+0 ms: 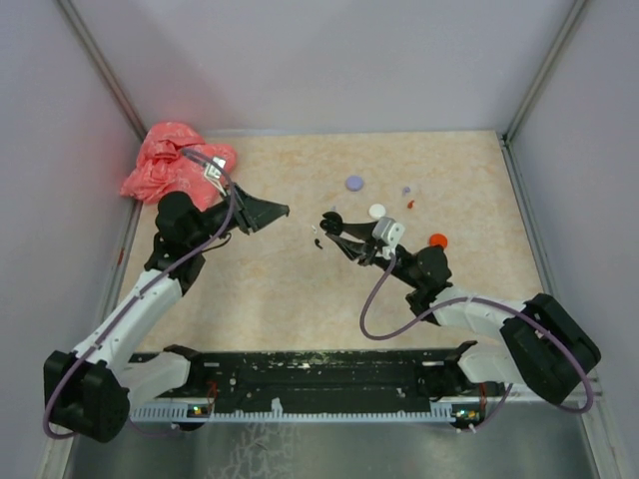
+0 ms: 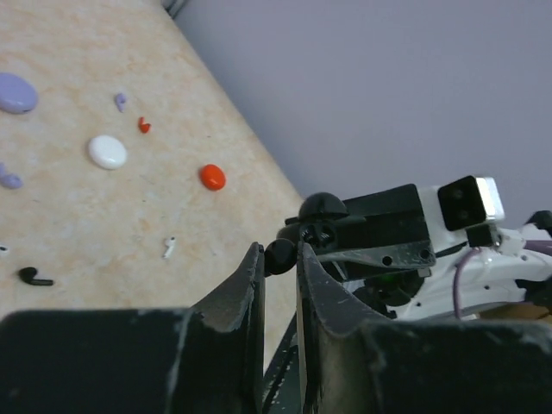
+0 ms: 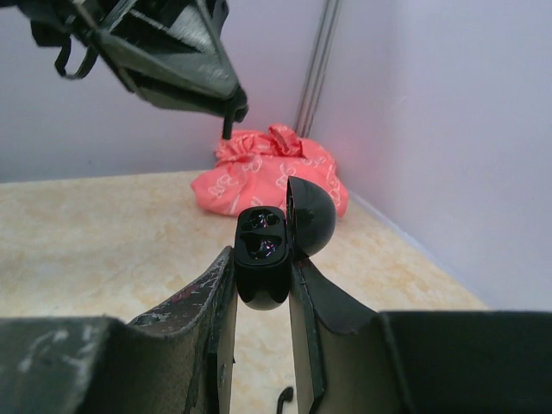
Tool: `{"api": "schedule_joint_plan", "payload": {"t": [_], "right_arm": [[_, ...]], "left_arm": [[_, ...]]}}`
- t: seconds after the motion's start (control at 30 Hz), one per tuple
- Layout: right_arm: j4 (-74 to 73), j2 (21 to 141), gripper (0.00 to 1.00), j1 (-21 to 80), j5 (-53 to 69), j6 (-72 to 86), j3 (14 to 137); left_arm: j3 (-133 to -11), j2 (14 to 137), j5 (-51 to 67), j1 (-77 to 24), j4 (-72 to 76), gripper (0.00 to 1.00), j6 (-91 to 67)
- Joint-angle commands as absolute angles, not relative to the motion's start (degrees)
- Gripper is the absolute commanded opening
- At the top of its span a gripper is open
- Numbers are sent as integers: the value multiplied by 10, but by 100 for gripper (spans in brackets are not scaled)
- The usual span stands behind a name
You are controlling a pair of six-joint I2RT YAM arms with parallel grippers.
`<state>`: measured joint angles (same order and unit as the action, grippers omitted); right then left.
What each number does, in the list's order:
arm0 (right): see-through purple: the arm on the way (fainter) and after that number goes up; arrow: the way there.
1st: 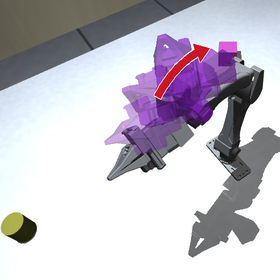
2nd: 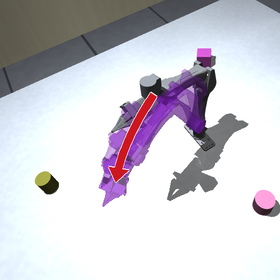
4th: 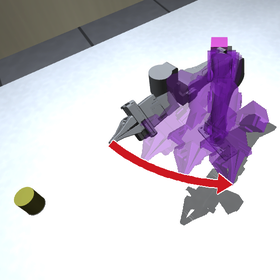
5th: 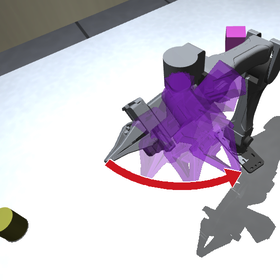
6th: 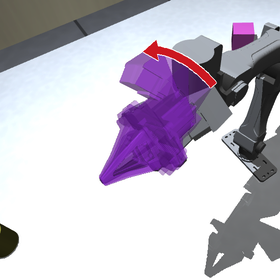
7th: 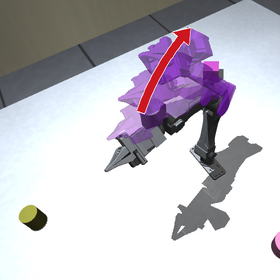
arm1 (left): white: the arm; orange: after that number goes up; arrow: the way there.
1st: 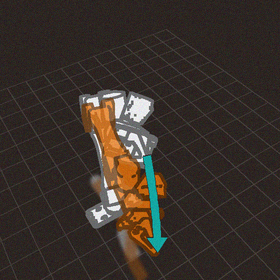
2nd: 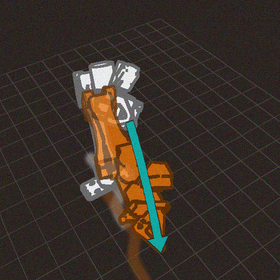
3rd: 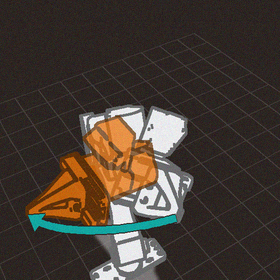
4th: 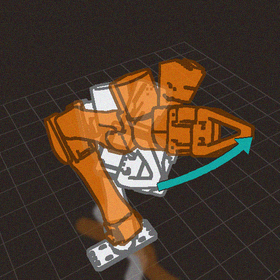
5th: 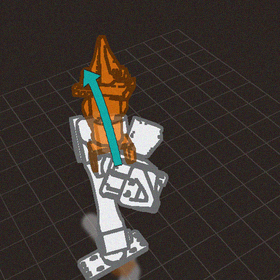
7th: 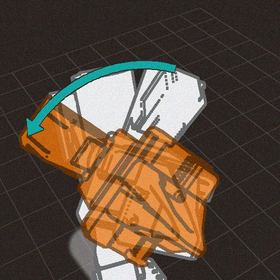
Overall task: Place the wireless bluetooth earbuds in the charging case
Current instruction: Place the earbud in the charging case.
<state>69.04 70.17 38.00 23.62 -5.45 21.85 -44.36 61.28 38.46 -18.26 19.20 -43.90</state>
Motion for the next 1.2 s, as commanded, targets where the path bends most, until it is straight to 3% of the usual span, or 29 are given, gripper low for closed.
{"api": "schedule_joint_plan", "payload": {"t": [0.0, 0.5, 1.17], "right_arm": [[798, 721, 0, 377, 233, -56, 259], [837, 760, 0, 411, 209, -78, 277], [847, 764, 0, 444, 192, -99, 271]], "left_arm": [[-406, 590, 395, -203, 317, 20, -531], [-337, 593, 253, -316, 491, 20, -629], [-321, 610, 195, -359, 500, 19, -619]]}}
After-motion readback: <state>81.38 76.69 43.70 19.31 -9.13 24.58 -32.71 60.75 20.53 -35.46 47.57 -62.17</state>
